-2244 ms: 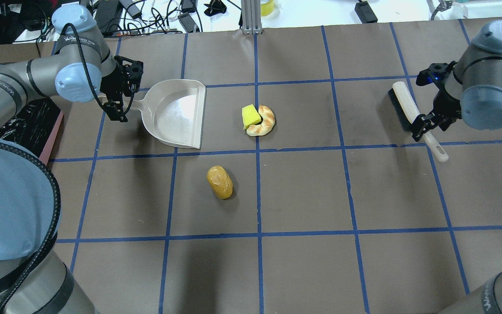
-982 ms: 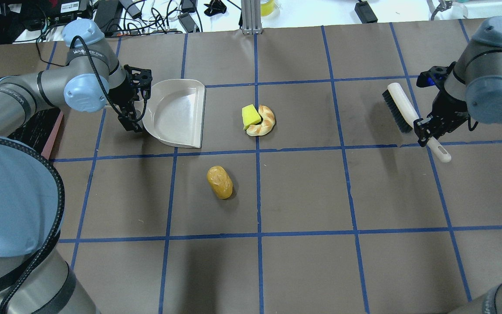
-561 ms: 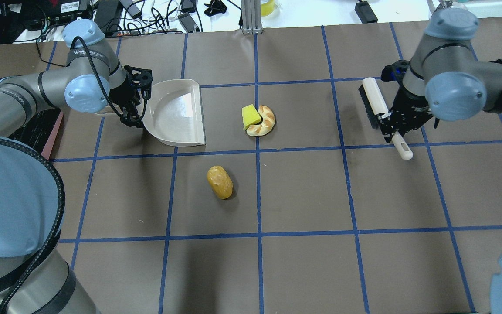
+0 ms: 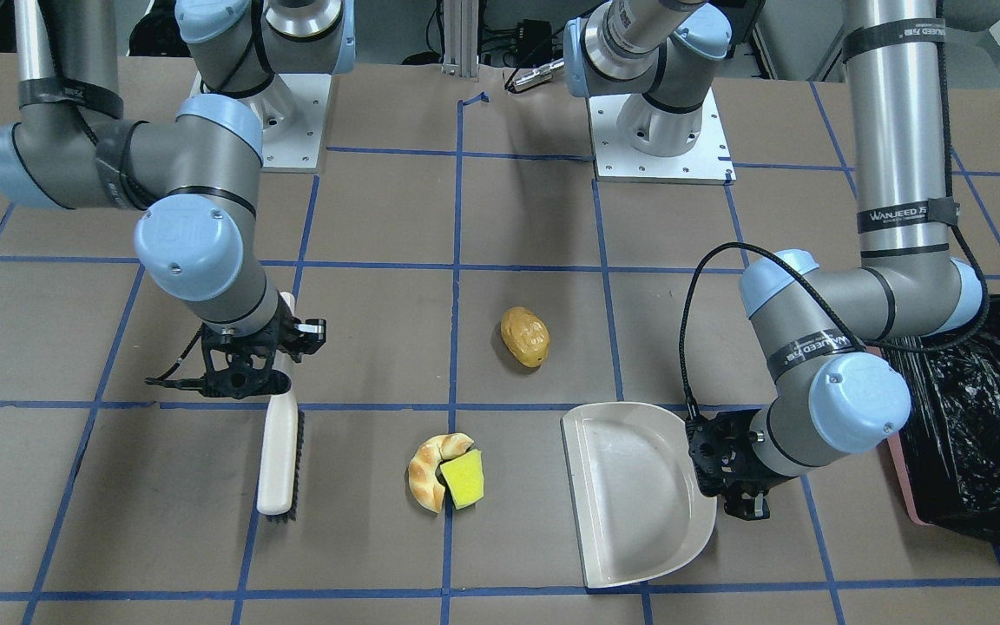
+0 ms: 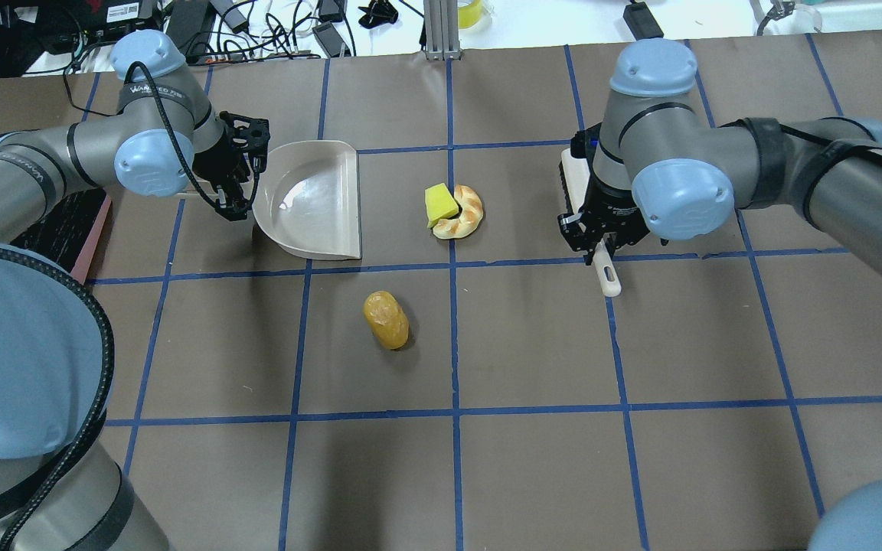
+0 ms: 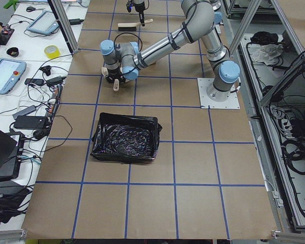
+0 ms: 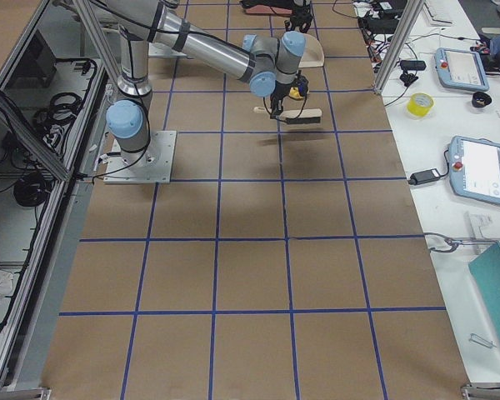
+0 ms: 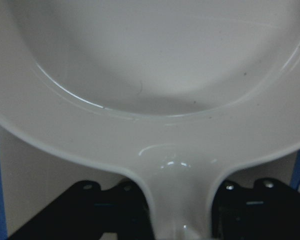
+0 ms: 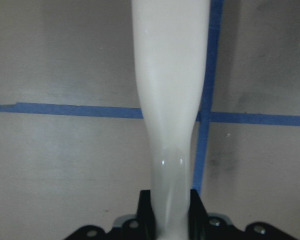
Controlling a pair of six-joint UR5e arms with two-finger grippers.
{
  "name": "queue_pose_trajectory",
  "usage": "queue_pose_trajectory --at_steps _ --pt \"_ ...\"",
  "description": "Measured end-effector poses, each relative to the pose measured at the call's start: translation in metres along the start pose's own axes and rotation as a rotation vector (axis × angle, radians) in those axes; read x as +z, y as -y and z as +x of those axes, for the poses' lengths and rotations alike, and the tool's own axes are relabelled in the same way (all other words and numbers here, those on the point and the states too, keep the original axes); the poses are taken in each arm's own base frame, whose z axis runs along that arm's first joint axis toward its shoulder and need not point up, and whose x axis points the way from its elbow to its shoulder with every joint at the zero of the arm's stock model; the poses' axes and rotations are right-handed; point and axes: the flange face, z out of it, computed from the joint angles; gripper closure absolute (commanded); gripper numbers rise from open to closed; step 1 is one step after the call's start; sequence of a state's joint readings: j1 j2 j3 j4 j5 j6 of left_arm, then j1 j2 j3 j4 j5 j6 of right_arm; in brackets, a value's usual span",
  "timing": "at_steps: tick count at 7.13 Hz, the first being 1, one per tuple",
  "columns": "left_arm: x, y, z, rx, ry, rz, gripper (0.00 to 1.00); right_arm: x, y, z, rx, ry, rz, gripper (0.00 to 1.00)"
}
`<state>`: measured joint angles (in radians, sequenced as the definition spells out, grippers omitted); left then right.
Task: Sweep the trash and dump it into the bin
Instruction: 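Move the brush with the right gripper toward the sponge and croissant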
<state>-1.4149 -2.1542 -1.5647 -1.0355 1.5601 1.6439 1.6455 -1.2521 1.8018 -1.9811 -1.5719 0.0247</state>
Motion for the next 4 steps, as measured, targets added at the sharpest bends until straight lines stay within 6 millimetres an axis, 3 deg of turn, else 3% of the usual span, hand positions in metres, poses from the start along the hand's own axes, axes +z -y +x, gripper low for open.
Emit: queue_pose_trajectory --at_steps 4 --pt "0.000 0.001 -0.001 0.009 0.011 -0.001 1.00 0.020 0.009 -0.090 0.056 0.016 0.039 1.00"
